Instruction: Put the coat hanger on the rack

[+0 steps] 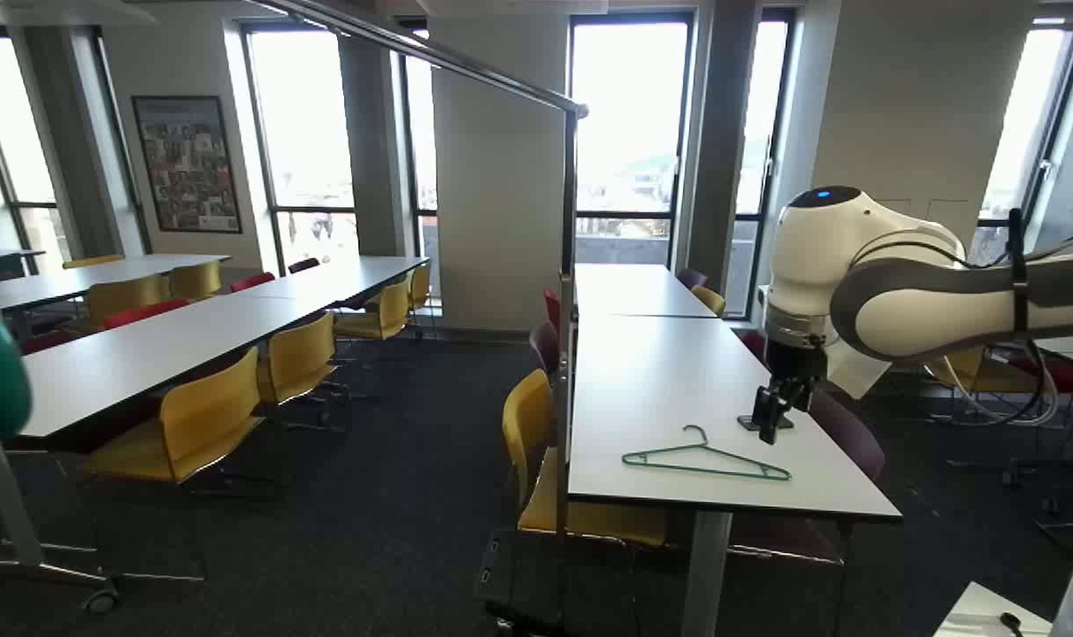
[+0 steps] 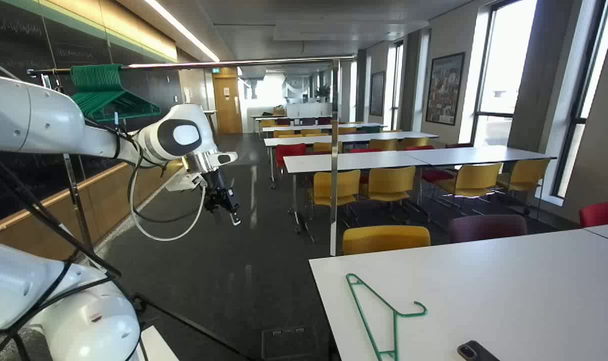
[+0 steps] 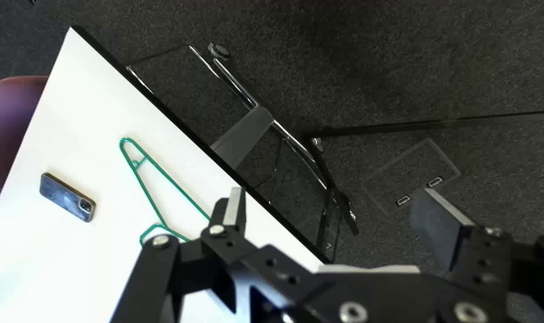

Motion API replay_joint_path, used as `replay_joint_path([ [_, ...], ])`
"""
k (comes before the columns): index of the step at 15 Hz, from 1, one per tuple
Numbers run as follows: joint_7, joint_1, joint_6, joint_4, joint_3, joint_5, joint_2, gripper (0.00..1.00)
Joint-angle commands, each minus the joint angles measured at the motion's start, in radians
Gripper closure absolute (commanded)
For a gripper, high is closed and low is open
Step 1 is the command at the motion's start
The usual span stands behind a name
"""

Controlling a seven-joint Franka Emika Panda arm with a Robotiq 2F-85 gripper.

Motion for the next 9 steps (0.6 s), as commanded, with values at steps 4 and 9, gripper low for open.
replay_joint_path([
  [4, 0.015, 0.027, -0.004, 0.003, -0.021, -0.016, 0.006, 0.00],
  [9, 0.006, -0.005, 0.026, 0.022, -0.046, -0.051, 0.065, 0.00],
])
